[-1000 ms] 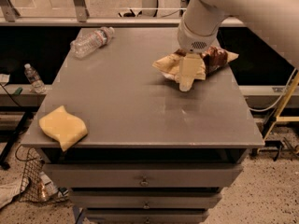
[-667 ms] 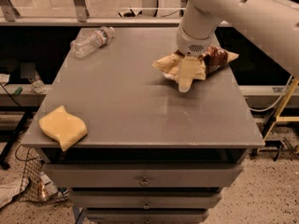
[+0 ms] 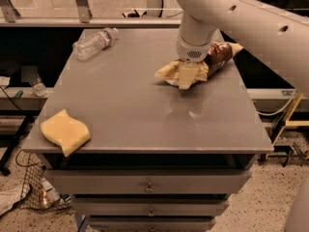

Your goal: Move brown chip bag near water bottle

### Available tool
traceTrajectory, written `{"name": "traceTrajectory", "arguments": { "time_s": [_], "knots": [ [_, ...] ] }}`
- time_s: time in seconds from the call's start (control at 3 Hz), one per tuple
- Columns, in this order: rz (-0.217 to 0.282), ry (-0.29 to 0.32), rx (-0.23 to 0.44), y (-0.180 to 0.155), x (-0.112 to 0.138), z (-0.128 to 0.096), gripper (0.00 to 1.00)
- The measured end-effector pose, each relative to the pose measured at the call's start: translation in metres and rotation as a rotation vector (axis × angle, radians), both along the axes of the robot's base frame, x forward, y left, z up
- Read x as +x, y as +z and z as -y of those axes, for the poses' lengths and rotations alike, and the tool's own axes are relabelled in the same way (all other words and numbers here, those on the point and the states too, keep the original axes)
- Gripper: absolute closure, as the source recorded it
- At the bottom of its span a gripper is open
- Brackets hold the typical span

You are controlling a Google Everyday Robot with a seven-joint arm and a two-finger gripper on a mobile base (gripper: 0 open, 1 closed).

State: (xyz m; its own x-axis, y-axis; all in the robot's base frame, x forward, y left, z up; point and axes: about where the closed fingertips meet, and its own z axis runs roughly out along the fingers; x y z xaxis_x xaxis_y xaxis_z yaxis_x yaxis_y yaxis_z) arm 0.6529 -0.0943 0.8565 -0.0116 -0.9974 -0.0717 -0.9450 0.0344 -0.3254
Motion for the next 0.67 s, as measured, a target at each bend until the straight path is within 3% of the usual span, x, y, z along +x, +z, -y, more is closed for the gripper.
{"name": "traceTrajectory", "arguments": {
  "time_s": [0.33, 0.67],
  "knots": [
    [0.008, 0.034, 0.014, 0.016, 0.006, -0.017, 0.65],
    [0.004, 0.06, 0.065, 0.05, 0.016, -0.04, 0.95]
  ]
}}
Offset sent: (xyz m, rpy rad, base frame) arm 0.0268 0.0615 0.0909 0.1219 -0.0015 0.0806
